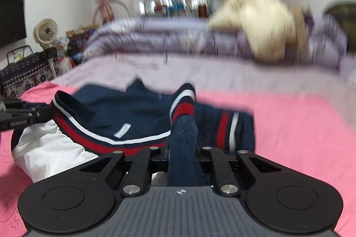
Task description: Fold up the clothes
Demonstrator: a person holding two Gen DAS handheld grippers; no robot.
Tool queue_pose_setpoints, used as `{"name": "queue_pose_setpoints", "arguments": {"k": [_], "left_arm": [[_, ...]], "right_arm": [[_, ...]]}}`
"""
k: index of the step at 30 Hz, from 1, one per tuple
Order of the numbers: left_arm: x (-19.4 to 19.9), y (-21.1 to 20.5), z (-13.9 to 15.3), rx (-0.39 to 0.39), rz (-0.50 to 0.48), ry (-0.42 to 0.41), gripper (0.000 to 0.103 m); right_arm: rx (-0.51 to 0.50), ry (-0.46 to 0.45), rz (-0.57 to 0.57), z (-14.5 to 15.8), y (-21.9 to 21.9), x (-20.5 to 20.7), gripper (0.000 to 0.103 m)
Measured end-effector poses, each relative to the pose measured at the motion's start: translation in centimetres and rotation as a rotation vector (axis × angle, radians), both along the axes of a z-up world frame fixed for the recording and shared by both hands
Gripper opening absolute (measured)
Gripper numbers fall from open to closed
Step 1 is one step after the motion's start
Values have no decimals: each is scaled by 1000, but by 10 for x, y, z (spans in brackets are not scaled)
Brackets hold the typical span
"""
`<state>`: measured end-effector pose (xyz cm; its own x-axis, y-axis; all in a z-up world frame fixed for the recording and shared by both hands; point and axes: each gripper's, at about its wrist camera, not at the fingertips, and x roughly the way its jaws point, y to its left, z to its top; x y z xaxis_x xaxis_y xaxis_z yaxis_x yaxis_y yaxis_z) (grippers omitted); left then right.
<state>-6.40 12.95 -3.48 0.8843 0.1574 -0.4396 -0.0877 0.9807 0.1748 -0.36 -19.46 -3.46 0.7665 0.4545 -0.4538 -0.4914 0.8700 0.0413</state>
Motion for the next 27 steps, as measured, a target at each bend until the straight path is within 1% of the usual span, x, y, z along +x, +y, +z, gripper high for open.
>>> {"name": "queue_pose_setpoints", "arguments": {"k": [2,3,5,7,9,10,11,12,13,14,15,16,17,18,19,20,21,22,23,24,25,26,27], "left_arm": [[12,9,17,0,35,-47,16],[25,14,24,4,60,-64,10],[59,29,36,8,116,-78,9],[97,50,38,-44,166,-54,9],[128,65,31,-100,172,18,9],[138,71,26,-125,174,55,9],[142,76,21,-167,138,93,10],[141,77,14,-222,64,134,24],[138,76,6,-268,-17,169,36],[133,72,-1,-290,-91,195,62],[128,66,-6,-285,-154,207,89],[124,59,-11,-252,-190,203,98],[121,50,-16,-208,-214,192,103],[121,43,-22,-151,-203,186,103],[126,38,-28,-84,-151,194,103],[133,34,-34,-44,-97,210,102],[140,31,-40,-19,-50,227,91],[145,30,-43,-25,-31,235,79],[147,29,-44,-50,-32,231,60],[144,27,-41,-62,-31,211,41],[139,24,-35,-66,-32,179,27],[134,23,-28,-69,-38,145,17],[132,23,-21,-64,-38,115,13]], "right_arm": [[-7,-74,-14,15,3,3,13],[-11,-103,-18,21,5,10,13],[-15,-136,-29,29,9,35,13],[0,-136,-51,31,15,68,13],[10,-120,-61,25,24,101,13],[-23,-112,-65,18,31,118,13],[-61,-87,-74,8,37,133,14],[-94,-34,-73,-5,42,145,14],[-126,21,-71,-19,48,157,15],[-139,85,-67,-33,49,163,17],[-134,122,-62,-45,46,164,20],[-114,134,-62,-54,41,162,22],[-77,135,-56,-59,34,158,25],[-37,143,-53,-62,28,155,29],[3,151,-50,-65,22,152,30],[28,162,-53,-65,18,151,31],[34,168,-57,-64,16,151,30],[39,173,-60,-63,15,150,28],[30,169,-64,-60,17,149,20],[29,151,-67,-55,20,147,15],[23,115,-69,-46,22,141,13],[11,65,-75,-39,25,136,13],[6,22,-77,-31,29,133,12]]}}
